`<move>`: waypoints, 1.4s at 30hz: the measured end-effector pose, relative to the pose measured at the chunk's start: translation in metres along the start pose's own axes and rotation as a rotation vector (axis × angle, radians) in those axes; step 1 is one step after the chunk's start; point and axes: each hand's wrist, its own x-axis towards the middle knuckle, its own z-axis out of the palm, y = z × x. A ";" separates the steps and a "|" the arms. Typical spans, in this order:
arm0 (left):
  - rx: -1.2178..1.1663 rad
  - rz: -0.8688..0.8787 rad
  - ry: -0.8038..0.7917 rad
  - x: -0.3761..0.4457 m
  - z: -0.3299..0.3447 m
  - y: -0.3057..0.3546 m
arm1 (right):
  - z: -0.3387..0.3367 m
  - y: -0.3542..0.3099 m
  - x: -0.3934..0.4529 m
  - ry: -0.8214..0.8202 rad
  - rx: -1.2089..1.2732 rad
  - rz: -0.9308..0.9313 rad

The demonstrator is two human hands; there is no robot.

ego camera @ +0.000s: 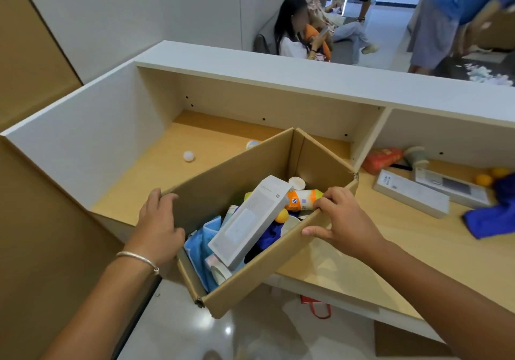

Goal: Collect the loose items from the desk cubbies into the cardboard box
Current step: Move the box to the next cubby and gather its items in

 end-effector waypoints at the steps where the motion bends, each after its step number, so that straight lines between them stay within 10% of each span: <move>1: 0.003 0.013 -0.003 0.001 0.007 0.012 | -0.003 0.012 -0.008 0.001 -0.007 0.018; 21: -0.113 0.249 -0.048 0.020 0.085 0.156 | -0.062 0.136 -0.095 -0.006 -0.106 0.273; 42: -0.030 0.068 -0.016 0.236 0.000 -0.095 | -0.002 -0.061 0.219 0.117 -0.011 0.186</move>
